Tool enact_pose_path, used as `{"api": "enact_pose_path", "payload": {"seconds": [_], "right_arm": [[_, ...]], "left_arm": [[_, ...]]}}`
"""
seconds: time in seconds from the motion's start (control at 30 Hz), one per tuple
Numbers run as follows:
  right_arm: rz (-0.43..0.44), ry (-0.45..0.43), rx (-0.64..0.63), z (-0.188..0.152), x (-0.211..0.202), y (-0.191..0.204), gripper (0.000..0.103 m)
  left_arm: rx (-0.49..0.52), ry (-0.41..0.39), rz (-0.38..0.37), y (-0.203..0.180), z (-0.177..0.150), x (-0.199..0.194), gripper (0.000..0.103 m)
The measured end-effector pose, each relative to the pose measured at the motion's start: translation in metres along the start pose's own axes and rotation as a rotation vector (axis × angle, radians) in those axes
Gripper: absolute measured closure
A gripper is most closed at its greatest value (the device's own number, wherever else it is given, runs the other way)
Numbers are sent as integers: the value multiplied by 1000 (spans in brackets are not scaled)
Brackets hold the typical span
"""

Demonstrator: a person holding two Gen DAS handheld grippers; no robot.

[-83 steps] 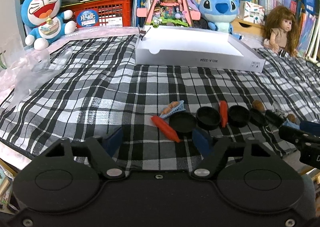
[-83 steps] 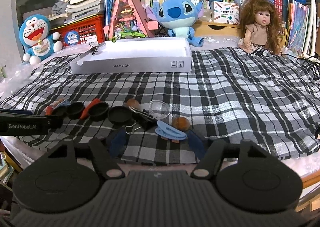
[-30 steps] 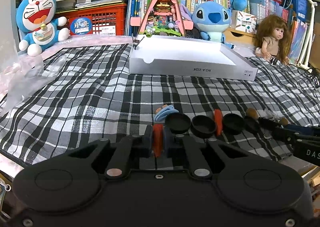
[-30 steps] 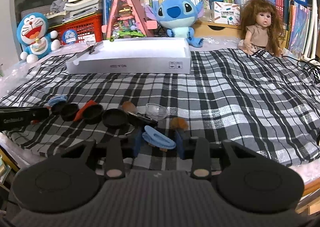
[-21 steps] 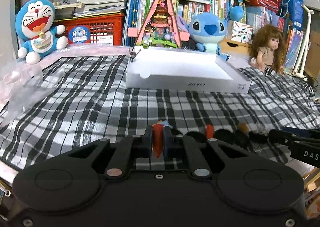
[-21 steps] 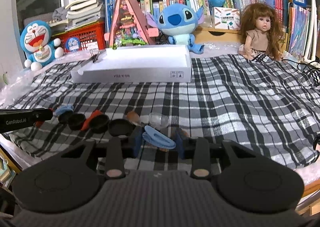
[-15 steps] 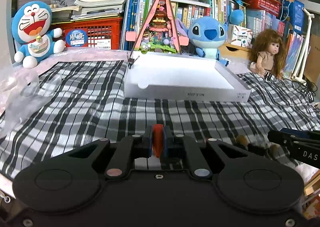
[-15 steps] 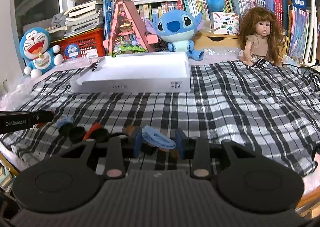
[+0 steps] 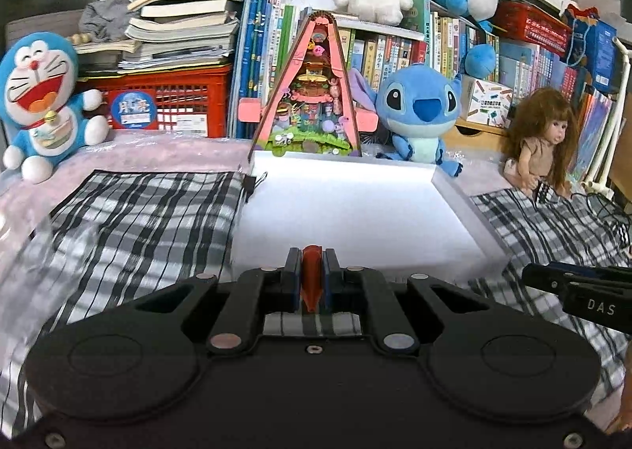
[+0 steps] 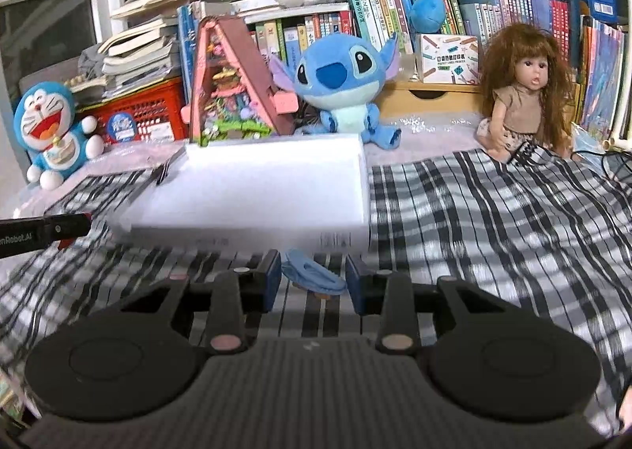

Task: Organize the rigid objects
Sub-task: 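Carry the carrot piece and blue clip with both tools into the white box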

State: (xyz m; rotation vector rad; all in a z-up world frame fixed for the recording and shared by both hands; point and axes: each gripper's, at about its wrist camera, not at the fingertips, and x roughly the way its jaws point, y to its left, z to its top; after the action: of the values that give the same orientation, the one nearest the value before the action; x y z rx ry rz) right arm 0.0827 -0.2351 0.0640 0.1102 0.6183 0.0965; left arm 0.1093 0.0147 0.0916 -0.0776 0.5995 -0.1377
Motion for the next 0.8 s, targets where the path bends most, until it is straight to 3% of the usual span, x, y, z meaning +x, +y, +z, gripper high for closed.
{"api": "enact_pose_path", "payload": {"seconds": [0.3,0.53,0.8], "right_arm": [[12,73,20,50,50,-8,62],[35,167,27,61,88,-6,62],[32,238,38,58,122,-2,62]], "left_arm": [[-25,88,18,-8,40,61,93],[-28,156,65,-13,35,108,93],[-23,198,83,-14,25,136,93]]}}
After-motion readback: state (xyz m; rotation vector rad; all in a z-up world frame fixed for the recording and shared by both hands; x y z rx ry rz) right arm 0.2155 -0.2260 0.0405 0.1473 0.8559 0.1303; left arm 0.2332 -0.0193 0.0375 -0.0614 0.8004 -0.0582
